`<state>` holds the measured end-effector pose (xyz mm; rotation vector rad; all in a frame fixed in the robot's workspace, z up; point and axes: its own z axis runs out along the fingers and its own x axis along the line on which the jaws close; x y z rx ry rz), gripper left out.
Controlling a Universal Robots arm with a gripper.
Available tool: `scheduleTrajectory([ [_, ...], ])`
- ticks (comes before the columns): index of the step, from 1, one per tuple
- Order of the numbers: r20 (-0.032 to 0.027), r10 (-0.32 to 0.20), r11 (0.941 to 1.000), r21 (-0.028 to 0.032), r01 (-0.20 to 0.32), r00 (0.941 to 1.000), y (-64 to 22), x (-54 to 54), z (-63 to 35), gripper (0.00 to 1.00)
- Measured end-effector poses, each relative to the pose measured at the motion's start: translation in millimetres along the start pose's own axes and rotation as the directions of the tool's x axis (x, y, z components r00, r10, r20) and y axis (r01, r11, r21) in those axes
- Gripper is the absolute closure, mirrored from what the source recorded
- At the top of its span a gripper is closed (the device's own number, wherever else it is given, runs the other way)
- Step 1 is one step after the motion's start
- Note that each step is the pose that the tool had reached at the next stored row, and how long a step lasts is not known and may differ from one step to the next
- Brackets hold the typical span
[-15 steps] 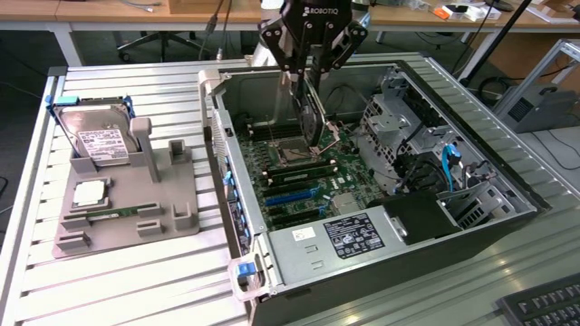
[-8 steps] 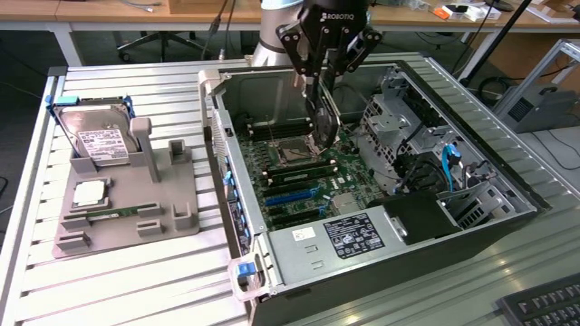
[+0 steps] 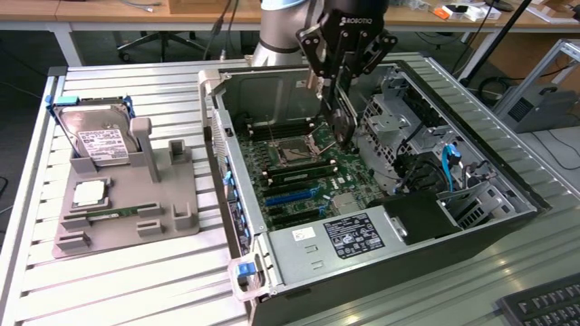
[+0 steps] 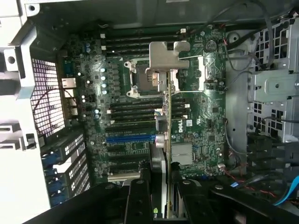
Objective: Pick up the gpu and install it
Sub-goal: 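Pick up the gpu and move the gpu toward the slot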
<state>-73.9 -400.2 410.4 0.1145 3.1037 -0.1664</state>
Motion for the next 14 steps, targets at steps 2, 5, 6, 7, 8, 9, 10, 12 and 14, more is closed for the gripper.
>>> scheduleTrajectory([
  [2,-0.0001,0.0,1.0,0.0006,0.0,1.0,0.6,-7.1,1.3,0.73],
  [5,-0.0004,0.0,1.0,0.0014,0.0,1.0,2.1,-23.2,4.1,0.73],
  [6,-0.0005,0.0,1.0,0.0015,0.0,1.0,2.5,-27.2,4.8,0.73],
  [7,-0.0006,0.0,1.0,0.0016,0.0,1.0,2.8,-30.7,5.4,0.73],
  [8,-0.0007,0.0,1.0,0.0017,0.0,1.0,3.3,-36.7,6.3,0.73],
  [9,-0.0008,0.0,1.0,0.0017,0.0,1.0,3.7,-40.7,6.9,0.73],
  [10,-0.0009,0.0,1.0,0.0017,0.0,1.0,4.0,-44.1,7.4,0.73],
  [12,-0.001,0.0,1.0,0.0019,0.0,1.0,4.5,-50.6,8.4,0.73],
  [14,-0.0012,0.0,1.0,0.0021,0.0,1.0,5.2,-57.4,9.3,0.73],
])
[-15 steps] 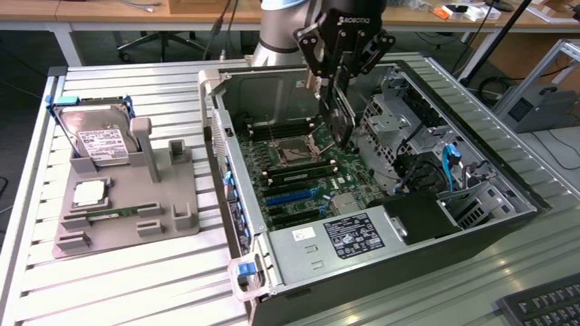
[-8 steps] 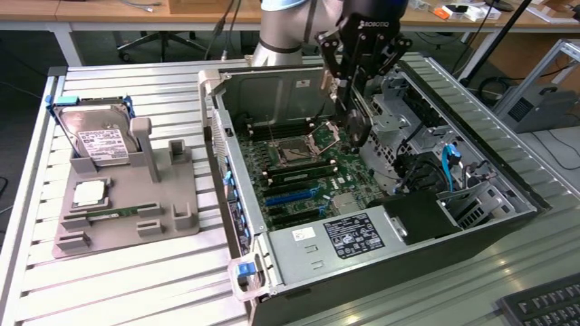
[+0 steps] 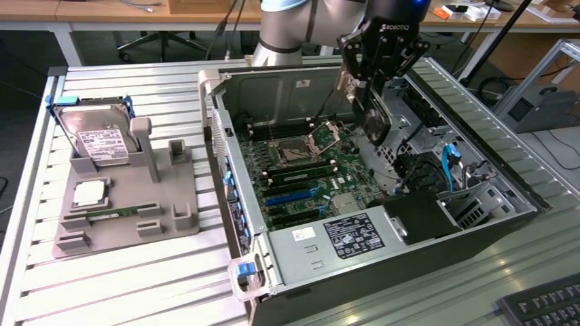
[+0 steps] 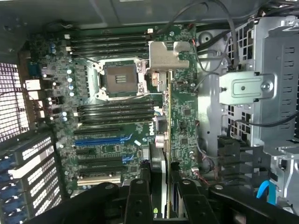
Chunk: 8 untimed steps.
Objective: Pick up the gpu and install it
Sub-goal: 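Pick up the gpu and move the gpu toward the slot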
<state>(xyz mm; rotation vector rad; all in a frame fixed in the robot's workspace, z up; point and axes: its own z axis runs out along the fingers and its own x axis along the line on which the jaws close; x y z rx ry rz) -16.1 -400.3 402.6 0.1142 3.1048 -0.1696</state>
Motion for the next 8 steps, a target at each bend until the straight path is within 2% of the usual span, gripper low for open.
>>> scheduleTrajectory([
  [4,-0.0005,0.0,1.0,0.0004,0.0,1.0,1.6,-18.0,2.6,0.73],
  [8,-0.0006,0.0,1.0,0.0006,0.0,1.0,2.6,-29.4,4.2,0.73],
])
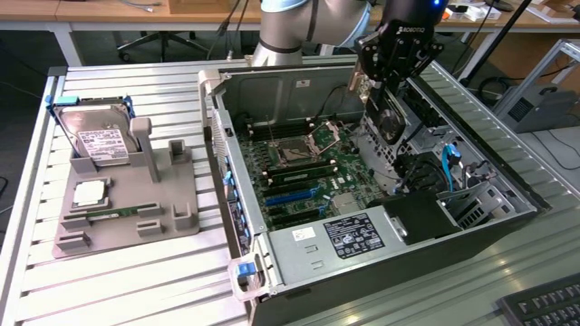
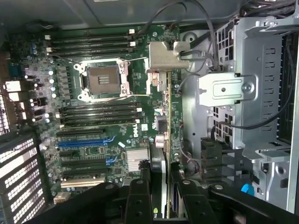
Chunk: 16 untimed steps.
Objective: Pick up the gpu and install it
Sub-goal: 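Pick up the gpu and move the gpu toward the slot, then insert the gpu into the slot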
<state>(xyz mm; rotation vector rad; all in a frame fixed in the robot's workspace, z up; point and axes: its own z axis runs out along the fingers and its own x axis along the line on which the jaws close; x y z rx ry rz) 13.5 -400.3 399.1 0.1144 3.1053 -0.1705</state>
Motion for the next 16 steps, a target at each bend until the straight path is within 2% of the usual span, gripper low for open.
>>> scheduleTrajectory([
  [16,0.0,0.0,1.0,-0.0005,0.0,1.0,0.5,-0.8,4.8,0.73],
])
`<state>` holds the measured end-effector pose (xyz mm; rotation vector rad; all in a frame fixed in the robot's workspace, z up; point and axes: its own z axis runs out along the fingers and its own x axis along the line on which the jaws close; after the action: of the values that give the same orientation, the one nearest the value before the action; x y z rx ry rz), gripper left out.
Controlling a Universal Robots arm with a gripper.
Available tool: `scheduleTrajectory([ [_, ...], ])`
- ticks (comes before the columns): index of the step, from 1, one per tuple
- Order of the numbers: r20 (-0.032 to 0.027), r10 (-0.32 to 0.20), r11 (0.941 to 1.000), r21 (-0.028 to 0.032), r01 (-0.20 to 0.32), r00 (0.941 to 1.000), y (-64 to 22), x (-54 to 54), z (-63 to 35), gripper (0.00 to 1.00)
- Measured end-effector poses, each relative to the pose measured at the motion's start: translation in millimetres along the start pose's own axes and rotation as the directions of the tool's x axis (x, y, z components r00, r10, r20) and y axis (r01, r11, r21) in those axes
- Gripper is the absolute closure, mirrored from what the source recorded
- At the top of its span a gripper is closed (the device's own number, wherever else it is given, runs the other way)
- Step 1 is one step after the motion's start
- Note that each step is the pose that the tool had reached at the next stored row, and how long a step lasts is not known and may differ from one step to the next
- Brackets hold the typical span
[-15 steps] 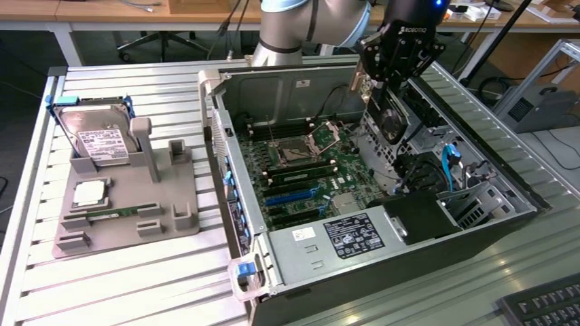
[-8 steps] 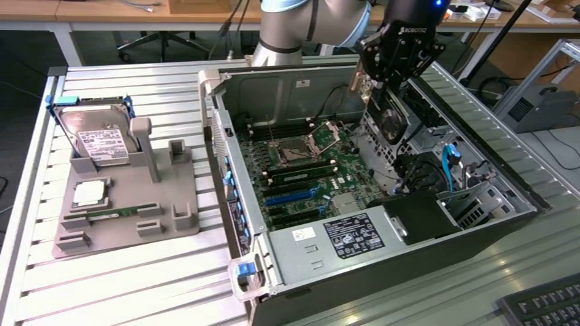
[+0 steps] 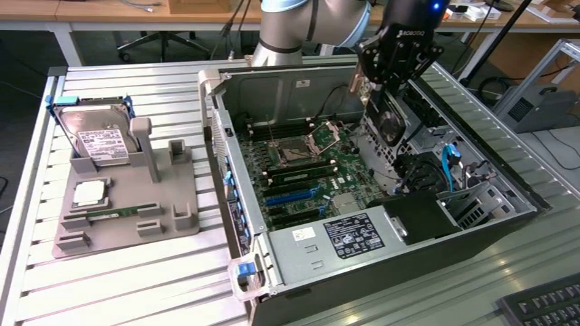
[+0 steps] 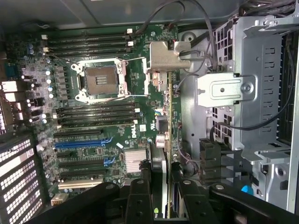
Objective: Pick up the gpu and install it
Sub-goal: 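Insert the gpu into the slot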
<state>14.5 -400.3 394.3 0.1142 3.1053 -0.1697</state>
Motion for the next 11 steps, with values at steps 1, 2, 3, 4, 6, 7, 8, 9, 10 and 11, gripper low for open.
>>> scheduleTrajectory([
  [1,0.0,0.0,1.0,0.0001,0.0,1.0,0.0,0.0,0.4,0.73],
  [2,0.0,0.0,1.0,0.0,0.0,1.0,0.1,0.0,1.1,0.73],
  [3,0.0002,-0.002,1.0,0.0001,0.002,1.0,0.1,0.0,1.3,0.73],
  [4,0.0007,-0.007,1.0,0.0,0.007,1.0,0.1,0.1,1.4,0.73],
  [6,0.0031,-0.028,0.9996,-0.0008,0.028,0.9996,0.2,0.1,1.7,0.73],
  [7,0.007,-0.064,0.998,-0.002,0.064,0.9979,0.2,0.1,2.0,0.73],
  [8,0.0116,-0.105,0.9945,-0.003,0.105,0.9944,0.2,0.1,2.2,0.73],
  [9,0.016,-0.144,0.9896,-0.0038,0.144,0.9895,0.3,0.1,2.4,0.73],
  [10,0.0204,-0.183,0.9831,-0.0043,0.183,0.9829,0.3,0.1,2.5,0.73],
  [11,0.0226,-0.202,0.9793,-0.0046,0.202,0.9791,0.3,0.1,2.5,0.73],
])
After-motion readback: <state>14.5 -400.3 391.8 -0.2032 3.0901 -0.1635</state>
